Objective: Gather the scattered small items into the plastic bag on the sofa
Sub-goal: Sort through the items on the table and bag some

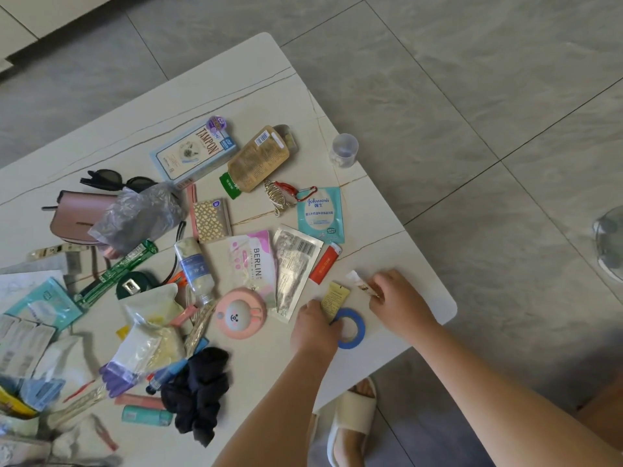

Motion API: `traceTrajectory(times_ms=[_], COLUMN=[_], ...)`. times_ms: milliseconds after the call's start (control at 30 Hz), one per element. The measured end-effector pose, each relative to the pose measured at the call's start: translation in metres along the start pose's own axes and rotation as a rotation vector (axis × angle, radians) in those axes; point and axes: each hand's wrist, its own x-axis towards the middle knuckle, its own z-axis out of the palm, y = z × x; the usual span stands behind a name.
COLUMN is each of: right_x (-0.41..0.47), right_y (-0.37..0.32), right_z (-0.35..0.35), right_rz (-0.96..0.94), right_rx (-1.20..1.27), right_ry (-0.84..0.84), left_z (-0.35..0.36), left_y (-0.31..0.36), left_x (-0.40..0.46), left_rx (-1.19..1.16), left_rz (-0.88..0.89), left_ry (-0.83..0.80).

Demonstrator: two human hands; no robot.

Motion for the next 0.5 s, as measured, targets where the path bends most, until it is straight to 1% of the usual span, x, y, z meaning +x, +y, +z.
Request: traceTrajectory(times_ms=[67, 133, 200, 300, 367, 433, 500], right_x=[0.002, 0.007, 0.013, 0.027, 0.038, 0.048, 0.053], right_y=[-0.004, -0.014, -0.029, -0.054, -0.068, -0.077, -0.079], right_z=[-0.004, -0.009, -0.013, -0.012, -0.007, 0.001, 0.009], right_rz=[0.014, -0.013, -0.100, -0.290, -0.345, -0.318, -0.229], right_rx=[0.012, -0.061, -0.160, -0.263, -0.320, -0.381, -0.422], right_ry=[0.005, 0.011, 0.014, 0.035, 0.071, 0.081, 0.094], left_z=[-0.005, -0.014, -0.024, -0.037, -0.043, -0.047, -0.053], left_y=[-0.004, -0.009, -0.014, -0.019, -0.023, -0.029, -0.034], left_x=[-0.002, -0.004, -0.005, -0.002, 0.001, 0.005, 0.008], left_rx=[-0.017, -0.037, -0.058, -0.082, -0.135, -0.225, -0.325], left_rz=[-0.009, -0.024, -0.039, -0.039, -0.033, -0.034, -0.052], left_ry=[0.011, 0.020, 0.029, 0.041, 0.034, 0.003, -0.034])
